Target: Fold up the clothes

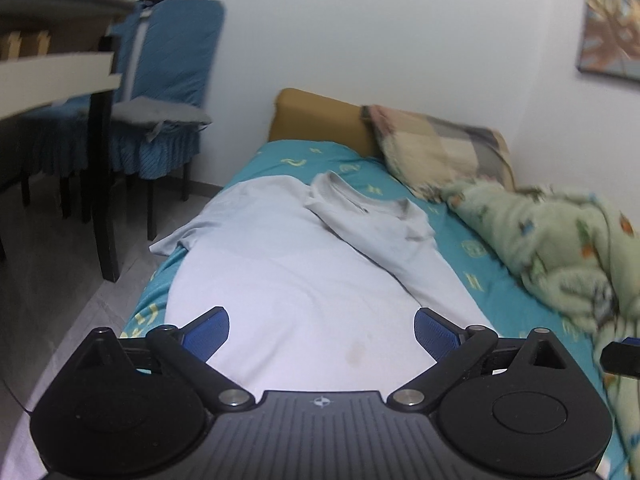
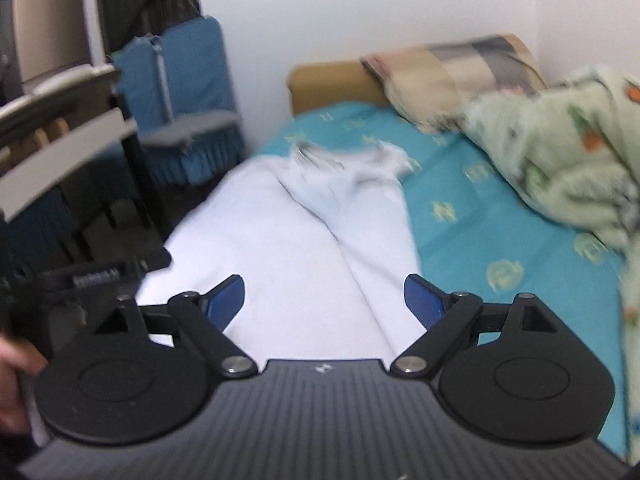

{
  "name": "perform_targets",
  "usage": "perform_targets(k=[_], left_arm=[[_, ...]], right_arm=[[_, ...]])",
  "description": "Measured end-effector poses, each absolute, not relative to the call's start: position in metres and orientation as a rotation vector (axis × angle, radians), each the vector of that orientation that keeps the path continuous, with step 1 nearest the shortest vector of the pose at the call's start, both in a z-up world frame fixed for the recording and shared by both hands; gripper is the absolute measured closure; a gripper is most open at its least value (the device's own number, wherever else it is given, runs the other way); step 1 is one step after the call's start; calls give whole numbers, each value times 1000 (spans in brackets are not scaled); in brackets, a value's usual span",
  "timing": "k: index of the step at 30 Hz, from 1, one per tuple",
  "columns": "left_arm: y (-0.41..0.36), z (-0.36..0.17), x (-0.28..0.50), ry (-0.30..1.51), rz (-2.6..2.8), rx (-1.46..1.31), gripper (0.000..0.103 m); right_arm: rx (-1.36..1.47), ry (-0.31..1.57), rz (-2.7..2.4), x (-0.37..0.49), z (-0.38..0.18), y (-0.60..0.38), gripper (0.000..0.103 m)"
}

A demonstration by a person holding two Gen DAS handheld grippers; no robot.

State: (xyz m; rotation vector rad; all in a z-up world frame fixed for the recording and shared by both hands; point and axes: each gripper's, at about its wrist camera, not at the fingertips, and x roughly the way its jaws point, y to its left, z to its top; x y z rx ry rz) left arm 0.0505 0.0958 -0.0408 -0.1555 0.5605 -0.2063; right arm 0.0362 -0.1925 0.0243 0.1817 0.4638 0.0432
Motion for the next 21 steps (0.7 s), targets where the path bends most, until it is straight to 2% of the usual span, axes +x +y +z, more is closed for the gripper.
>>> perform_targets(k=[4, 9, 17, 21], left_arm=[[59, -38, 30, 555, -237, -44, 7], [5, -41, 9, 573, -303, 76, 15], [-117, -65, -20, 704, -556, 160, 36], [-176, -75, -36, 761, -697, 133, 39]], right_arm=[[258, 422, 5, -16, 26, -217, 15], [380, 281, -109, -47, 43, -289, 15], [607, 360, -257, -45, 1, -371, 15], [662, 328, -331, -51, -9, -393, 15]])
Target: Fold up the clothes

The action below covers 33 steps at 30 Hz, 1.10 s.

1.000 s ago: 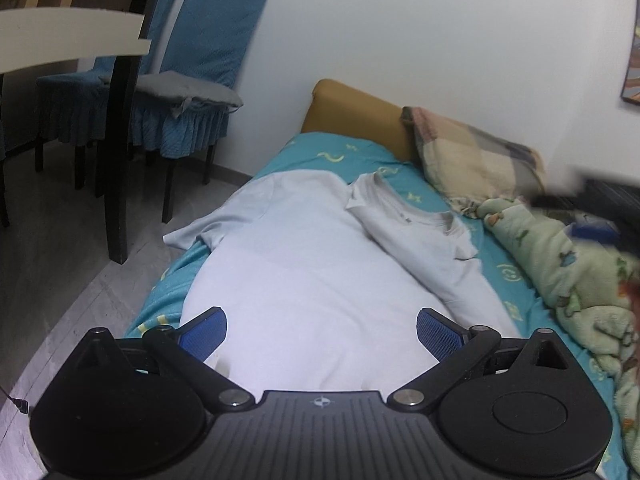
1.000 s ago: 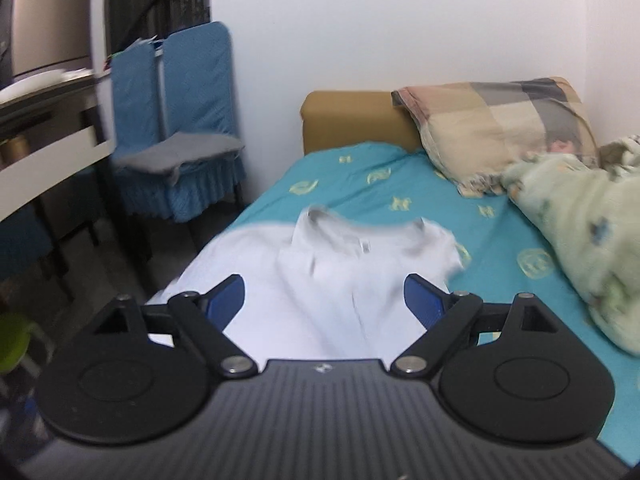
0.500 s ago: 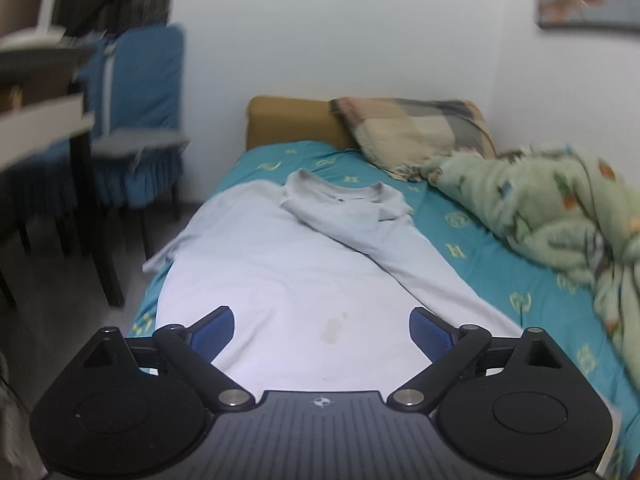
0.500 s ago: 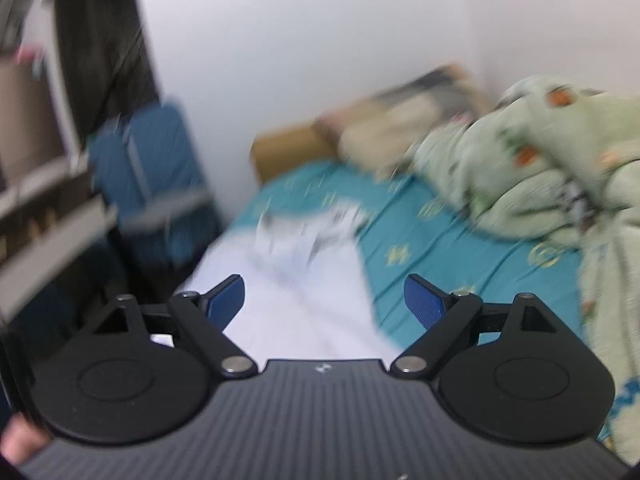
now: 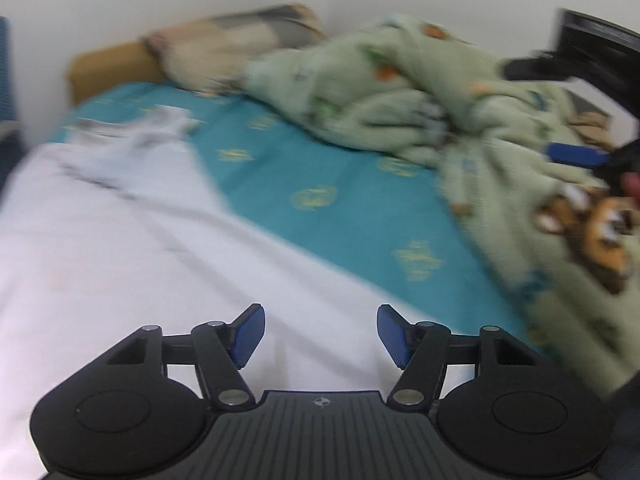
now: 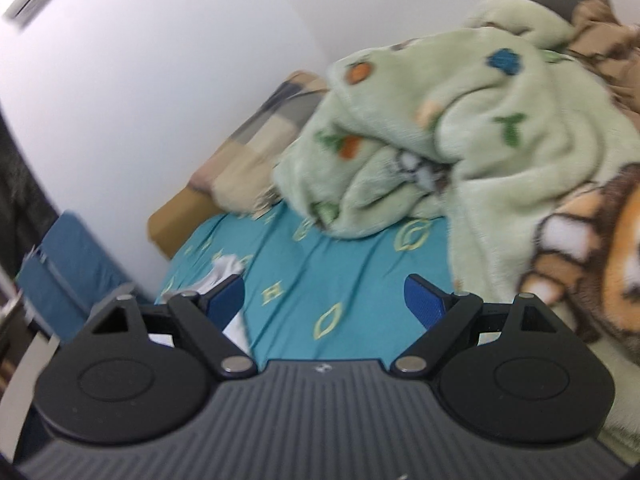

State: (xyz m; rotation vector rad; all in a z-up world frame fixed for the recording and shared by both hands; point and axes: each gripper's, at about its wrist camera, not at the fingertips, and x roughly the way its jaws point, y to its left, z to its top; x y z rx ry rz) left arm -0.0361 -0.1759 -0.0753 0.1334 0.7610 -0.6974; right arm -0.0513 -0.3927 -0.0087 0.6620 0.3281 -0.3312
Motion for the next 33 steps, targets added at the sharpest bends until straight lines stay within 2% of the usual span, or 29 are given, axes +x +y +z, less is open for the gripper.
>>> perform_targets(k=[8, 9, 11, 12, 13, 14, 20, 28, 33], left_arm=[[-274, -128, -46, 880, -851, 211, 39], [-282, -137, -44, 893, -836, 245, 42], [-289, -149, -41, 899, -785, 288, 73], [-289, -149, -42, 888, -775, 294, 82], [-286, -148, -40, 896, -773, 276, 96], [-282, -146, -38, 908, -773, 243, 99], [-237, -103, -39, 838, -730, 105, 100], [-105, -6, -73, 707, -650, -116, 100], [-34, 4, -99, 723, -491, -151, 100]], right_arm=[[740, 292, -404, -62, -20, -417, 15], [738, 296, -401, -61, -21, -417, 15], [734, 304, -396, -59, -23, -416, 15], [732, 308, -394, -58, -24, -416, 15], [731, 312, -391, -56, -25, -416, 15], [729, 315, -390, -55, -26, -416, 15], [720, 287, -429, -60, -24, -417, 15], [621, 275, -402, -60, -8, -394, 15], [538, 304, -323, -53, 1, -362, 15]])
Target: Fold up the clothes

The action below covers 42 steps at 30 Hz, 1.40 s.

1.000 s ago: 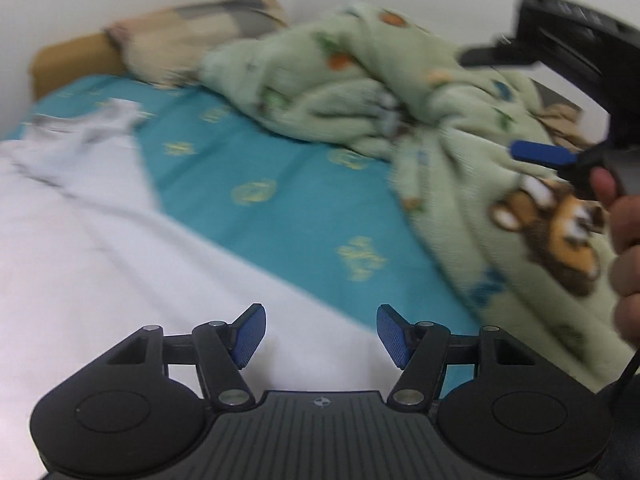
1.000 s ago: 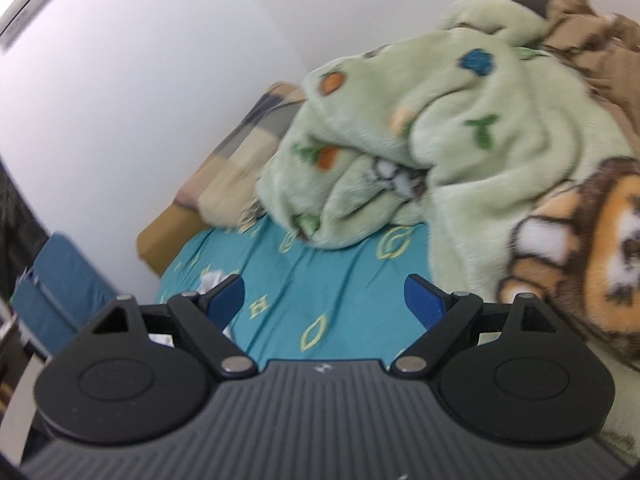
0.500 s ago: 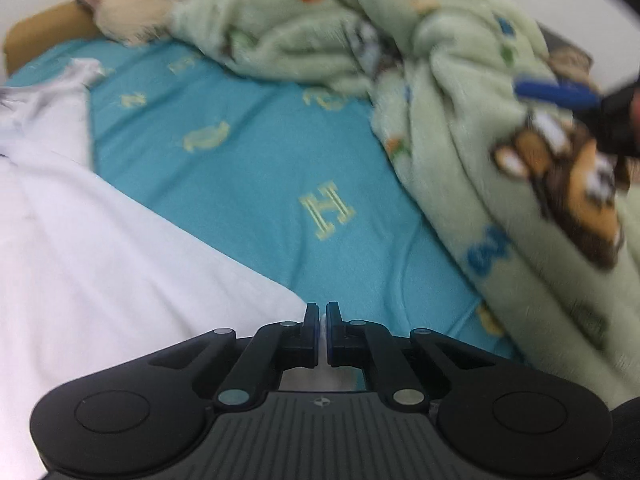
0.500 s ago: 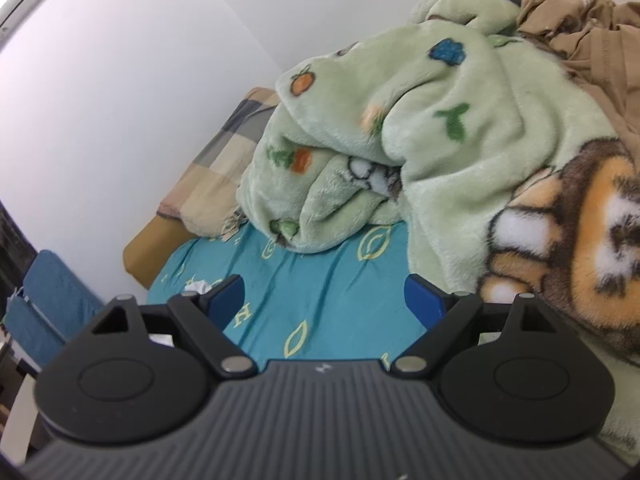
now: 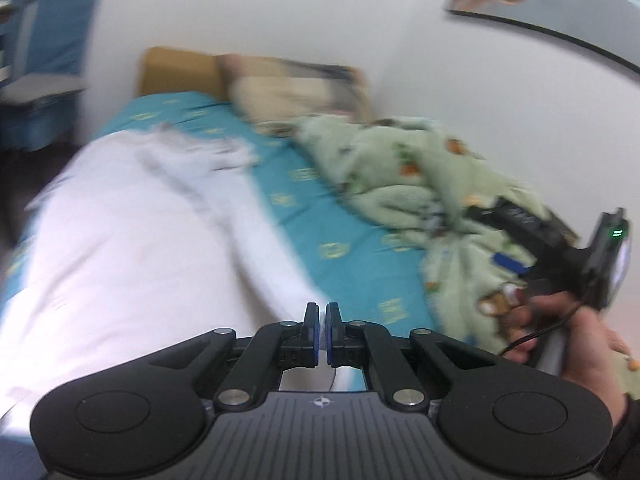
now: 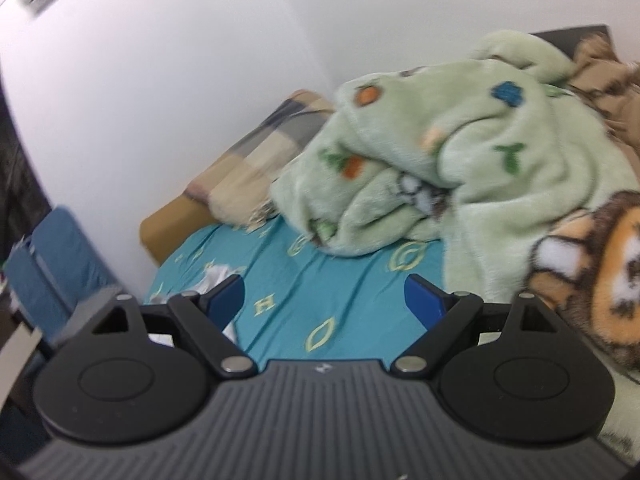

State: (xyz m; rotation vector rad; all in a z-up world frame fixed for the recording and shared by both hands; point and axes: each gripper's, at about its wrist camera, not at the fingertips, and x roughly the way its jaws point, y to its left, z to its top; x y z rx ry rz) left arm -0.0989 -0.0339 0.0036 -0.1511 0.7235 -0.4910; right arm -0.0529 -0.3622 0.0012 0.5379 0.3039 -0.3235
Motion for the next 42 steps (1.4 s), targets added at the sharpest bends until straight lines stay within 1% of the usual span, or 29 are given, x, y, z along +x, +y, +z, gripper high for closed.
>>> perform_targets(k=[7, 9, 10, 11, 12, 13, 14, 15, 16, 17, 18, 19, 20, 21, 22, 23, 25, 27, 28, 30, 34, 37, 42], left_arm=[[19, -23, -93, 868, -332, -160, 100], [25, -24, -89, 881, -328, -166, 95], [27, -24, -87, 880, -333, -166, 89], [27, -22, -84, 873, -338, -157, 74], [25, -20, -80, 866, -340, -144, 66], [24, -17, -77, 853, -342, -128, 52], [22, -14, -73, 837, -344, -111, 45], [20, -11, -70, 820, -346, -95, 42], [17, -7, -65, 803, -347, -78, 35], [14, -3, -60, 786, -346, -62, 27], [11, 2, -54, 766, -345, -45, 23], [8, 9, -46, 738, -342, -31, 21], [5, 16, -38, 707, -337, -21, 21], [3, 22, -29, 677, -339, -17, 20], [0, 29, -19, 646, -347, -17, 17], [-1, 33, -10, 617, -350, -20, 14], [-4, 39, 9, 568, -331, -33, 11], [0, 36, 25, 562, -331, -75, 11], [2, 34, 32, 565, -333, -100, 11], [13, 26, 41, 588, -344, -145, 11], [33, 11, 46, 540, -311, -43, 11], [49, 4, 58, 486, -298, 51, 11], [84, -19, 93, 521, -289, -119, 11]], right_arm=[[416, 398, -192, -38, -1, -316, 15], [401, 397, -162, -38, -1, -308, 15], [393, 397, -147, -38, -1, -304, 15], [385, 396, -131, -38, -1, -300, 15], [377, 396, -116, -37, -1, -296, 15], [370, 395, -101, -37, 0, -293, 15], [362, 395, -85, -37, 0, -289, 15], [354, 394, -70, -37, 0, -285, 16], [347, 393, -54, -37, 0, -281, 16], [346, 389, -35, -36, 0, -279, 18], [348, 400, -18, -34, -1, -277, 29], [350, 411, -2, -32, -3, -275, 39], [352, 422, 15, -30, -4, -273, 44], [354, 433, 31, -28, -5, -271, 54], [356, 444, 47, -26, -7, -269, 59], [361, 454, 54, -25, -9, -268, 59], [363, 469, 66, -21, -12, -265, 58], [359, 488, 75, -14, -16, -261, 56], [356, 500, 77, -9, -19, -260, 46], [353, 524, 84, 1, -25, -256, 36], [398, 602, 144, 48, -40, -250, 36], [441, 616, 246, 89, -48, -241, 37], [463, 641, 337, 183, -64, -218, 40]])
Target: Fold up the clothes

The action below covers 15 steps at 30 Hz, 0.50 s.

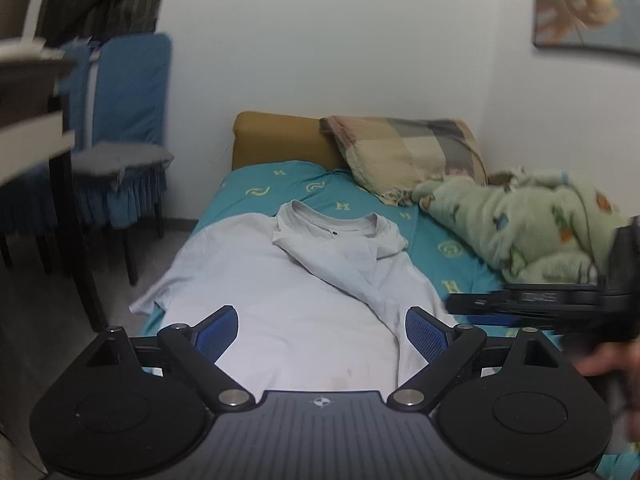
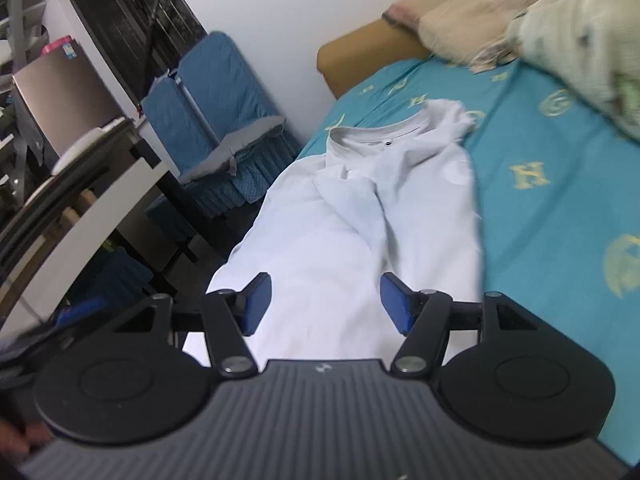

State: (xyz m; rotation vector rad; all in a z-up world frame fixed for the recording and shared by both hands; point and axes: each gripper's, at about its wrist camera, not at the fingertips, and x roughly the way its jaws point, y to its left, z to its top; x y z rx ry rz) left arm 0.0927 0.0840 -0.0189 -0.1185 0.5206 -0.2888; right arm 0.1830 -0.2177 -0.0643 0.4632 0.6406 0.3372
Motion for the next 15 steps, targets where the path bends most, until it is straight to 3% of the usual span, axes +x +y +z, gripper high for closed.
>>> perform_targets(k=[5, 11, 14, 15], left_arm=[[104, -45, 114, 498, -286, -188, 11], [127, -73, 140, 556, -258, -297, 11], [136, -78, 144, 564, -242, -324, 11], [138, -78, 144, 562, -237, -329, 11]], right_arm=[[362, 701, 301, 281, -88, -180, 40], [215, 748, 249, 330, -110, -154, 41], [142, 770, 223, 355, -121, -141, 45], [118, 775, 217, 362, -123, -136, 55]])
